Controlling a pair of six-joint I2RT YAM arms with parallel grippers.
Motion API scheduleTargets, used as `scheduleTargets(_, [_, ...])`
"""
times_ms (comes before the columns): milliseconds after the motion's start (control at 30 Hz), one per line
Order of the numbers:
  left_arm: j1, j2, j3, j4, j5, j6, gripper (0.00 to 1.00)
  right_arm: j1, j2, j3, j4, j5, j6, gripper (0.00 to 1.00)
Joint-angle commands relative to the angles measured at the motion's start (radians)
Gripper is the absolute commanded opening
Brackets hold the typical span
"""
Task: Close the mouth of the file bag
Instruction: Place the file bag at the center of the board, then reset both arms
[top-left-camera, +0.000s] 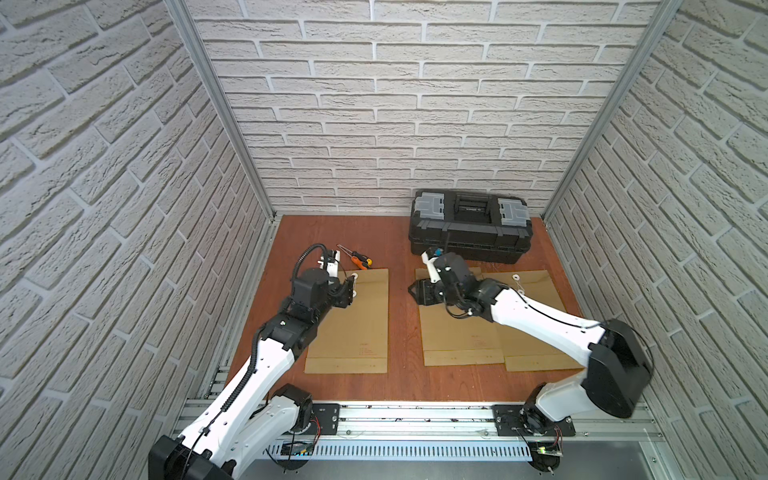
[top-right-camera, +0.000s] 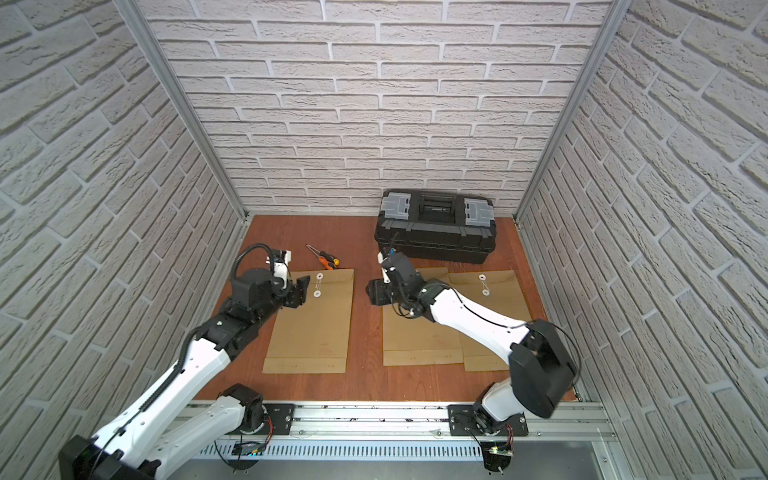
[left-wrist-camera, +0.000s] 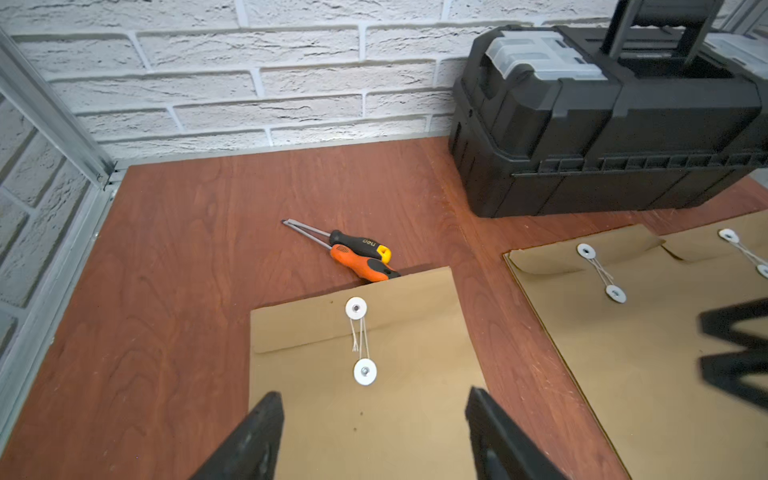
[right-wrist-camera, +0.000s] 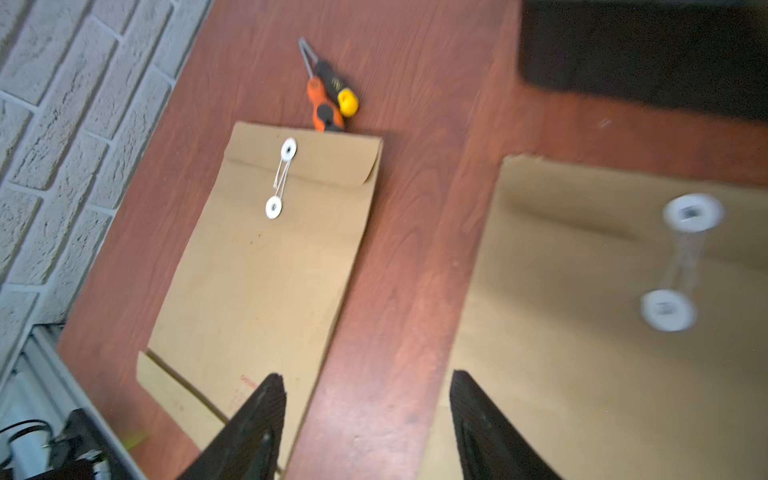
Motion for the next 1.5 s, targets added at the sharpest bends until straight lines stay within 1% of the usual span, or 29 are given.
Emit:
scheduleTargets(0, [-0.029,0.025,-0.061,0.288,-0.25,0.119,0.75,-0.149,-0.072,-0.094,0.122,0.046,-0.146,0.67])
scheduleTargets(67, [-0.029,0.048,-0.097,0.368,-0.305,0.11,0.75,-0.234,-0.125,-0.126,0.143,0.075,-0.203,0.67])
scheduleTargets(100, [-0.027,0.056,-0.119,0.419,-0.345,0.109,0.76,-0.264,-0.153,-0.144,0.153,0.121,-0.249,0.68])
scheduleTargets(133, [-0.024,0.062,-0.146,0.466,-0.386,0.12,0.76,-0.287,-0.18,-0.167,0.165,0.195,-0.295,0.7])
scheduleTargets(200, [-0.011,0.079,-0.185,0.528,-0.456,0.144,0.76,-0.332,-0.221,-0.238,0.218,0.361,-0.343,0.76])
scheduleTargets(267, [0.022,0.103,-0.217,0.56,-0.475,0.165,0.77,-0.401,-0.244,-0.314,0.284,0.438,-0.365,0.76])
scheduleTargets(333, [0.073,0.135,-0.25,0.605,-0.479,0.148,0.77,-0.451,-0.247,-0.394,0.373,0.502,-0.384,0.76])
scheduleTargets(400, [0.12,0.176,-0.297,0.704,-0.454,0.135,0.77,-0.479,-0.234,-0.47,0.504,0.511,-0.413,0.76])
scheduleTargets(433, [0.145,0.202,-0.313,0.751,-0.442,0.151,0.77,-0.493,-0.223,-0.501,0.569,0.523,-0.407,0.76])
scheduleTargets(467, [0.17,0.224,-0.324,0.787,-0.413,0.17,0.78,-0.505,-0.213,-0.527,0.639,0.512,-0.401,0.76])
scheduleTargets(500, [0.212,0.254,-0.336,0.829,-0.357,0.174,0.78,-0.516,-0.199,-0.559,0.719,0.482,-0.404,0.76])
scheduleTargets(600, [0.333,0.378,-0.365,0.956,-0.152,0.129,0.79,-0.521,-0.128,-0.605,0.889,0.472,-0.417,0.75])
scheduleTargets(633, [0.355,0.425,-0.379,1.022,-0.104,0.127,0.79,-0.521,-0.105,-0.615,0.932,0.467,-0.429,0.75])
scheduleTargets(667, [0.359,0.45,-0.372,1.027,-0.098,0.15,0.8,-0.521,-0.085,-0.617,0.954,0.458,-0.438,0.75])
scheduleTargets(700, [0.36,0.446,-0.36,1.0,-0.057,0.167,0.8,-0.521,-0.071,-0.619,0.97,0.457,-0.443,0.75])
scheduleTargets(733, [0.37,0.454,-0.356,1.013,-0.014,0.192,0.8,-0.522,-0.059,-0.626,0.994,0.451,-0.448,0.75])
scheduleTargets(900, [0.382,0.531,-0.375,1.154,0.036,0.251,0.8,-0.525,-0.002,-0.676,1.143,0.44,-0.466,0.75])
scheduleTargets(1067, [0.395,0.584,-0.384,1.213,0.061,0.25,0.8,-0.525,0.121,-0.726,1.357,0.374,-0.496,0.75])
scheduleTargets(1100, [0.395,0.601,-0.391,1.246,0.06,0.252,0.81,-0.524,0.154,-0.735,1.4,0.345,-0.508,0.74])
scheduleTargets(1133, [0.395,0.611,-0.399,1.271,0.045,0.248,0.81,-0.524,0.19,-0.739,1.461,0.338,-0.522,0.76])
scheduleTargets(1167, [0.399,0.613,-0.402,1.273,0.039,0.238,0.81,-0.524,0.188,-0.736,1.449,0.337,-0.521,0.78])
scheduleTargets(1233, [0.407,0.626,-0.395,1.277,0.032,0.23,0.81,-0.526,0.152,-0.694,1.318,0.335,-0.506,0.78])
scheduleTargets(1367, [0.437,0.651,-0.387,1.285,0.04,0.197,0.82,-0.542,0.157,-0.661,1.26,0.328,-0.489,0.78])
scheduleTargets(1467, [0.45,0.705,-0.384,1.328,0.048,0.182,0.83,-0.545,0.161,-0.661,1.263,0.323,-0.488,0.78])
